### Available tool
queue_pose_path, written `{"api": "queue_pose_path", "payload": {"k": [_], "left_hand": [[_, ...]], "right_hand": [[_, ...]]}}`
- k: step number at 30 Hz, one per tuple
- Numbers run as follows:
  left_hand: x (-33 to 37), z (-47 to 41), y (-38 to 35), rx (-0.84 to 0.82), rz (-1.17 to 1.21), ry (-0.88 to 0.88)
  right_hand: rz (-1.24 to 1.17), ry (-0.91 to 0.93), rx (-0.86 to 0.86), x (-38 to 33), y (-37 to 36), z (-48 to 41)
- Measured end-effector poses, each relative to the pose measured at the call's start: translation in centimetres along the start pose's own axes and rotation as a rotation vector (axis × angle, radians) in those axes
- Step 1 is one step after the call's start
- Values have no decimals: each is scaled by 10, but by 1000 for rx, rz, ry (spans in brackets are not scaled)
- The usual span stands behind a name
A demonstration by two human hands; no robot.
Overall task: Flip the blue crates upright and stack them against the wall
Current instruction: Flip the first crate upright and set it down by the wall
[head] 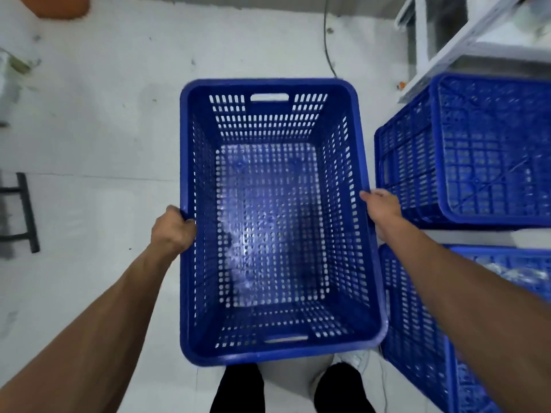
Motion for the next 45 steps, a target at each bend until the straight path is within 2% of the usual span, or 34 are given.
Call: {"api": "queue_pose_path", "payload": {"k": [7, 15, 19, 22, 27, 34, 40, 45], "left_hand": [[-11, 71, 95, 14, 71, -42], [-49, 164, 209, 19, 167, -15], [-67, 212, 278, -12, 227, -8], [-70, 244, 324, -16, 253, -71], [-71, 273, 371, 14, 275, -113], [-57, 272, 419, 69, 367, -42], [-7, 242, 451, 203, 269, 38], [51, 225, 470, 166, 269, 97]], "right_hand": [[18, 51, -2, -85, 30, 82], [6, 90, -36, -190, 68, 206], [-49, 111, -11, -241, 90, 270], [-88, 148, 37, -276, 103, 302], [-137, 203, 116, -338, 114, 351], [-119, 234, 133, -399, 95, 349], [-91, 231, 79, -455, 73, 283], [-41, 260, 38, -511, 55, 221]]}}
Point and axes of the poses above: each hand's wrist, its own z-axis away from the middle knuckle, its own y-axis out of the back of the hand, x = y × z, the point moved 7 cm from there along -z, towards the middle knuckle, and after that the axes turned 9 degrees about y, right-handed, at the moved point
